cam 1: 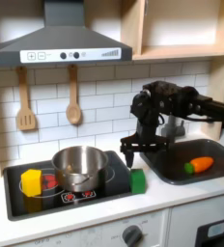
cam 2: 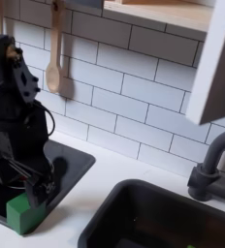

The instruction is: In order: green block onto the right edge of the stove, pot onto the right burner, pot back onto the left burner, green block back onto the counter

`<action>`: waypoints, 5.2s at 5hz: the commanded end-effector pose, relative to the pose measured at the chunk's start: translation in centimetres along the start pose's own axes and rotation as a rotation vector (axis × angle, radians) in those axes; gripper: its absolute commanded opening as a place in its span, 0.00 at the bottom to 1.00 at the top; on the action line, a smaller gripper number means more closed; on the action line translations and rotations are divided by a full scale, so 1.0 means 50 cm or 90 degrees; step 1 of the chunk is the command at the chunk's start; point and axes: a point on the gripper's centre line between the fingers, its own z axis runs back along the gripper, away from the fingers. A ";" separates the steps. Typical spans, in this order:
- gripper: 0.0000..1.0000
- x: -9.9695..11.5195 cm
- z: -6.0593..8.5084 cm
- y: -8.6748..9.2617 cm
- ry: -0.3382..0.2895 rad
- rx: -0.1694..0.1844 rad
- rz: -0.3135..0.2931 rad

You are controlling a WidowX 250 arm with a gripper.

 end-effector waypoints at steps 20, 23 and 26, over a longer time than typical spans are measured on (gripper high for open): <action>0.00 -0.010 -0.086 0.021 0.060 0.028 0.102; 0.00 0.017 -0.077 0.026 0.041 0.029 0.126; 0.00 0.043 -0.085 0.007 0.022 0.013 0.147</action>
